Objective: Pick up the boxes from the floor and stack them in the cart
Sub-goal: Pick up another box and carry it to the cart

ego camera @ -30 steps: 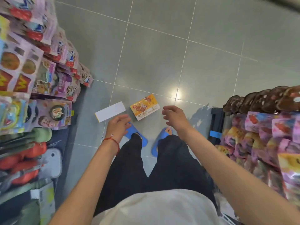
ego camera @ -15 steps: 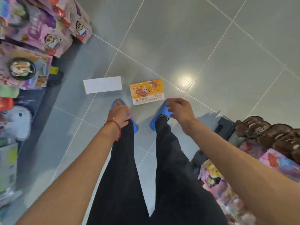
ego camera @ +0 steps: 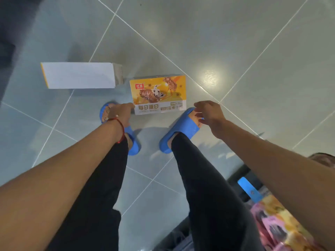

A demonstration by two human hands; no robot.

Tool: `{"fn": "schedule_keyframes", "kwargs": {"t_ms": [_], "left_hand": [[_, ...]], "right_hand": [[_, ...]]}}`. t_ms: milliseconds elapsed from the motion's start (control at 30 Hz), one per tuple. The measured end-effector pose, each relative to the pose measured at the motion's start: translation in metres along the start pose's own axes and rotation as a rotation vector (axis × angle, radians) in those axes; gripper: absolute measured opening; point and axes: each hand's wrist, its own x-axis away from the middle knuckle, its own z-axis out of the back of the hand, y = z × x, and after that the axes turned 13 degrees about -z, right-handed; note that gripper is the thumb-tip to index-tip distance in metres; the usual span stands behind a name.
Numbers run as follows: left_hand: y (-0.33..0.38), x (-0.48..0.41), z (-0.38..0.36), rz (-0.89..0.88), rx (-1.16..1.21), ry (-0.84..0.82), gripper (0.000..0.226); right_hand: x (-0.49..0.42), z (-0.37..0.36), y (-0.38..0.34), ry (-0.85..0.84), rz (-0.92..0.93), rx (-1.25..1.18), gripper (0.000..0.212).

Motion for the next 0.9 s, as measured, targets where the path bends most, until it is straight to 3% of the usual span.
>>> {"fn": "schedule_keyframes", "kwargs": {"t_ms": [33, 67, 133, 200, 233, 267, 300, 333, 400, 467, 567, 667, 767, 900], "left_hand": [[0.005, -0.006, -0.003, -0.017, 0.053, 0.001, 0.05], [-0.008, -0.036, -0.008, -0.062, 0.093, -0.004, 0.054], [-0.034, -0.092, -0.012, -0.017, 0.193, 0.066, 0.083], [-0.177, -0.292, -0.021, 0.031, 0.322, 0.236, 0.099], [-0.197, -0.34, -0.032, -0.025, 0.359, 0.181, 0.109], [-0.192, -0.343, -0.039, -0.038, 0.376, 0.233, 0.114], [-0.19, -0.342, -0.046, -0.075, 0.412, 0.229, 0.113], [-0.152, -0.287, -0.057, -0.065, 0.365, 0.187, 0.1], [-0.026, -0.147, -0.072, -0.135, 0.336, -0.001, 0.077], [0.008, -0.113, -0.083, -0.165, 0.265, -0.021, 0.071], [-0.005, -0.127, -0.082, -0.2, 0.39, 0.064, 0.067], [-0.016, -0.136, -0.075, -0.17, 0.471, -0.051, 0.084], [-0.011, -0.113, -0.062, -0.139, 0.522, -0.098, 0.088], [0.003, -0.059, -0.042, -0.122, 0.5, -0.055, 0.081]], "right_hand": [[-0.019, -0.006, -0.003, -0.018, 0.007, -0.009, 0.009], [-0.038, -0.013, -0.006, -0.033, 0.007, -0.024, 0.01], [-0.073, -0.028, -0.014, -0.043, 0.005, -0.069, 0.022], [-0.104, -0.045, -0.021, -0.033, 0.016, -0.127, 0.034], [-0.118, -0.054, -0.024, -0.021, 0.028, -0.146, 0.044], [-0.132, -0.062, -0.026, -0.007, 0.033, -0.154, 0.056], [-0.148, -0.068, -0.026, 0.001, 0.041, -0.158, 0.066], [-0.164, -0.074, -0.025, -0.002, 0.053, -0.161, 0.073], [-0.198, -0.083, -0.021, -0.049, 0.068, -0.165, 0.084], [-0.204, -0.092, -0.022, -0.072, 0.07, -0.157, 0.096], [-0.187, -0.1, -0.024, -0.09, 0.107, -0.161, 0.089], [-0.165, -0.1, -0.028, -0.124, 0.075, -0.171, 0.099], [-0.141, -0.093, -0.026, -0.129, 0.055, -0.146, 0.088], [-0.114, -0.077, -0.011, -0.052, -0.014, -0.136, 0.106]]}}
